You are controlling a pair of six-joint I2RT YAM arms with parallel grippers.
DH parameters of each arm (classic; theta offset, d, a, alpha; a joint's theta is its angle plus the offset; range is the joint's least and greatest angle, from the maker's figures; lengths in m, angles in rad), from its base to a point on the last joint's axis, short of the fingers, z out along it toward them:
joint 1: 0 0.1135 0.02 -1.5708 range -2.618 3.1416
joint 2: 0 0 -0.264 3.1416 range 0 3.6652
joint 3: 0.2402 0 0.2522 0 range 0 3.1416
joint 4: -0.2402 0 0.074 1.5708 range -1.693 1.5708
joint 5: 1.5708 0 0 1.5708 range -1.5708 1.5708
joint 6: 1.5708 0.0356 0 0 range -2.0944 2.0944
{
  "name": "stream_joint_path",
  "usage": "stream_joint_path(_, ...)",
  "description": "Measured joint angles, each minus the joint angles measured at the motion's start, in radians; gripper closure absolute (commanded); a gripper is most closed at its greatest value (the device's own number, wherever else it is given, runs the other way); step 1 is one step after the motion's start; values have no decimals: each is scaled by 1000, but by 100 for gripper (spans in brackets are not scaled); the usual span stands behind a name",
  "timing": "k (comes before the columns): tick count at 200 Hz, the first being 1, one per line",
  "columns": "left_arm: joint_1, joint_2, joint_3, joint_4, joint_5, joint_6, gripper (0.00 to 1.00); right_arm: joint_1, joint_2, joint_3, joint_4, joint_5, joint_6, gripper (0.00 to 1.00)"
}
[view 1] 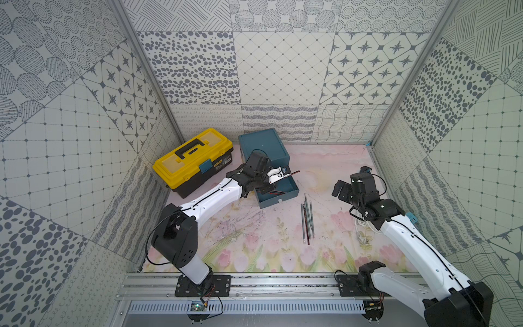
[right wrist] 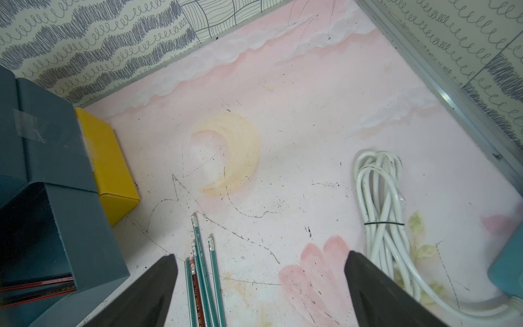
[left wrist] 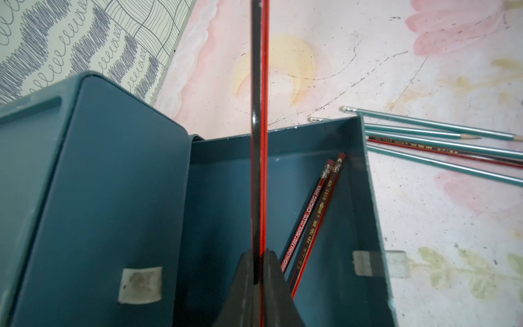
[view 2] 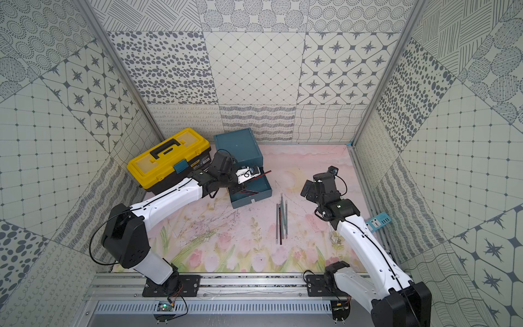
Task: Please place the pencils in the drawer according to their color
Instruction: Place the pencil in the drawer.
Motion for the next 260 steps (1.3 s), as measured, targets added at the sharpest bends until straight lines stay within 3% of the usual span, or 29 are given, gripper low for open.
stream_joint_path(68, 3, 3, -42, 0, -34, 94, 99, 0, -5, 0, -1, -7, 0, 1)
stream_joint_path(97, 6, 14, -45, 1, -46, 124, 90, 0, -5, 0, -1, -17, 1, 1)
stream_joint_path(115, 6, 18, -45, 2, -54, 138, 76, 0, -5, 0, -1, -21, 4, 1)
stream_joint_path(156, 6, 19, -46, 5, -64, 152, 71, 0, -5, -1, -4, -51, 13, 2)
stream_joint_path(216, 6, -21, -70, 26, -79, 141, 61, 3, -4, -30, -10, -129, 38, 12)
stream_joint_path(260, 6, -66, -75, 42, -70, 90, 41, 23, -3, -46, -21, -161, 56, 17)
